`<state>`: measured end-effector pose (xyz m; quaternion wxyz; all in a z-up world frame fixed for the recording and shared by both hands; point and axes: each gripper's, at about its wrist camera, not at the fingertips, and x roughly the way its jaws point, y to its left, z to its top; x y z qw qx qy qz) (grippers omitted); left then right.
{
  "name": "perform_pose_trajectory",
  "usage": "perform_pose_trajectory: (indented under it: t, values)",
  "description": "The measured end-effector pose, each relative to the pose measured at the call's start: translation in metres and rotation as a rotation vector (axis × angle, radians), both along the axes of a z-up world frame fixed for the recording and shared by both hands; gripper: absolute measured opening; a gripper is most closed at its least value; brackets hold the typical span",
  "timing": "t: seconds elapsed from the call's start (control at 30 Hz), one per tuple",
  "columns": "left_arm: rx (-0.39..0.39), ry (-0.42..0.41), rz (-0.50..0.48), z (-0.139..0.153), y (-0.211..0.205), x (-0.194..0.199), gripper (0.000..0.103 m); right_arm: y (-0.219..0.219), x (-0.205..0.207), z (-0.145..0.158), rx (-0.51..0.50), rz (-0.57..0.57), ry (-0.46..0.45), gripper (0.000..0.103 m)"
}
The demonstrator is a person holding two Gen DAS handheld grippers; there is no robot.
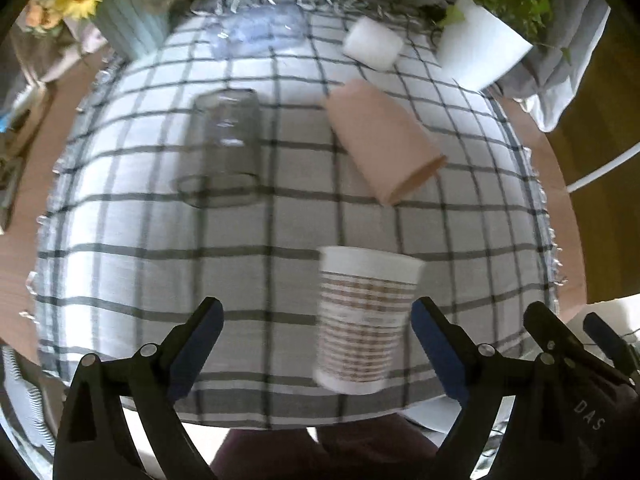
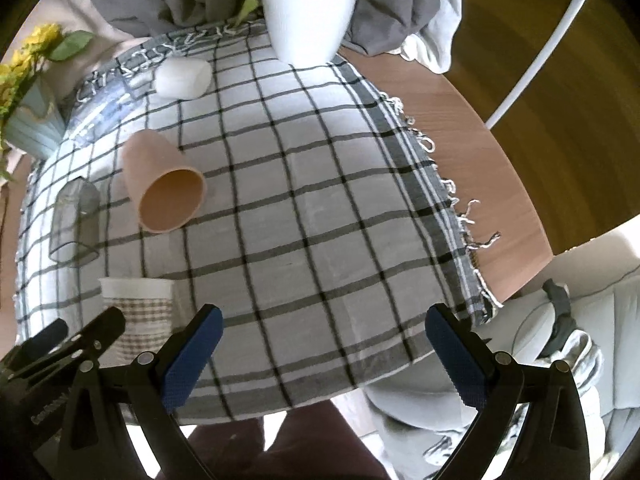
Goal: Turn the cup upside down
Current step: 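Grasp the paper cup with the right tool while the left tool releases it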
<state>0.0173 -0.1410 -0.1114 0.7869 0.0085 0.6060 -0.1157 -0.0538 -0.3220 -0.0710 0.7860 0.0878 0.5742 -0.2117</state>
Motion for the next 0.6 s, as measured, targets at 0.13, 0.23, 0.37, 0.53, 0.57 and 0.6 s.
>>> perform_pose_trajectory:
  t: [0.13,0.23,0.37,0.53,0.57,0.6]
  values:
    - [0.036,-0.016,0.031,0.002,0.026,0.001,0.097,0.024,0.001,0.002,0.020,0.038,-0.021,0.102]
    - [0.049,-0.015,0.052,0.000,0.045,-0.003,0.097,0.042,0.003,0.004,0.030,0.067,-0.034,0.102]
    - [0.074,0.000,0.078,-0.009,0.069,-0.008,0.097,0.067,0.007,0.001,0.058,0.107,-0.034,0.102]
    - [0.106,0.010,0.100,-0.020,0.090,-0.011,0.097,0.094,0.013,-0.010,0.094,0.155,-0.012,0.102]
    - [0.114,0.016,0.098,-0.023,0.094,-0.011,0.097,0.099,0.014,-0.013,0.103,0.168,-0.007,0.101]
    - [0.120,0.019,0.097,-0.026,0.096,-0.012,0.097,0.102,0.015,-0.016,0.109,0.174,-0.001,0.100]
